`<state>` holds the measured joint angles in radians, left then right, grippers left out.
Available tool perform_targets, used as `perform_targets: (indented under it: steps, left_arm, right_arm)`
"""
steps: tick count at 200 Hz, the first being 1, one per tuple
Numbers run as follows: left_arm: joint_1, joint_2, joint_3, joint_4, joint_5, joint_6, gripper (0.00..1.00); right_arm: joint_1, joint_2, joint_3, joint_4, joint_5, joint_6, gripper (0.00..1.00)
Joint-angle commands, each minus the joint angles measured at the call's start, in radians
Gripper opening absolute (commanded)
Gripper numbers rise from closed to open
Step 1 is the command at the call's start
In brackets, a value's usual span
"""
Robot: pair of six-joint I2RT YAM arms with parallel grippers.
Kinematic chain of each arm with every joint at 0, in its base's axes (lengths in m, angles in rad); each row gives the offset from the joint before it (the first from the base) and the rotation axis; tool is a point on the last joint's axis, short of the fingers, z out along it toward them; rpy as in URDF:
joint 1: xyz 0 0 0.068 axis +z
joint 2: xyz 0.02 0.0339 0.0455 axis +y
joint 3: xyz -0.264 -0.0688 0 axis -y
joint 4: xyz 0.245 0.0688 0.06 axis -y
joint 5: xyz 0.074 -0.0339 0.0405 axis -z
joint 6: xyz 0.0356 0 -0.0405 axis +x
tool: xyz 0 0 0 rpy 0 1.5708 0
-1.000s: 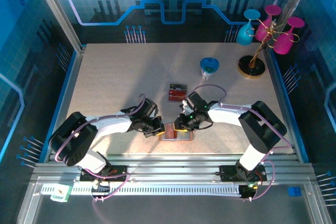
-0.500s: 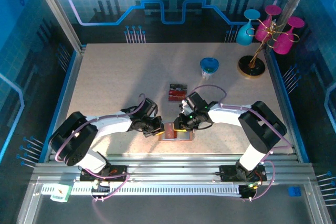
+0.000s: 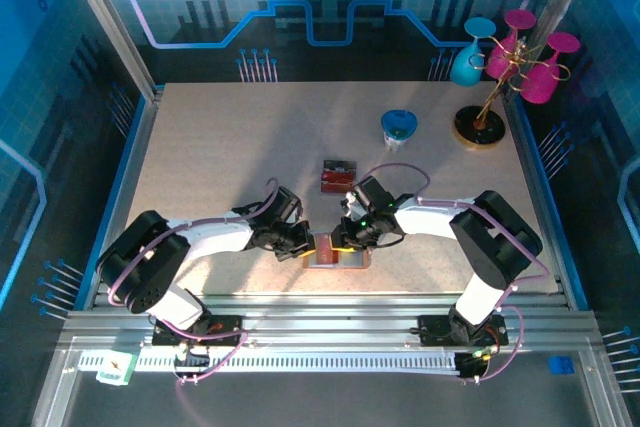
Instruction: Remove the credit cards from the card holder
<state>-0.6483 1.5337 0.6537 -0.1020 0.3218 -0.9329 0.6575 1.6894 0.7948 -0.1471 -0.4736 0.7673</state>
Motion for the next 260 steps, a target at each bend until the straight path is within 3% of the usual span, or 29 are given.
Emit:
perform_targets:
  steps: [1,126,260]
  left_arm:
    - [-0.008,0.027,0.003,-0.02,0.008,0.012,0.02]
    - [-0.005,0.026,0.006,-0.057,-0.006,0.022,0.02]
    - [-0.004,0.033,0.012,-0.065,-0.004,0.027,0.02]
  right_arm:
    - [-0.013,0.012,-0.02,0.027,-0.028,0.018,0.2]
    - [-0.033,-0.055,-0.033,-0.006,-0.016,0.004,0.05]
    - [-0.082,-0.112,0.028,-0.245,0.071,-0.132,0.03]
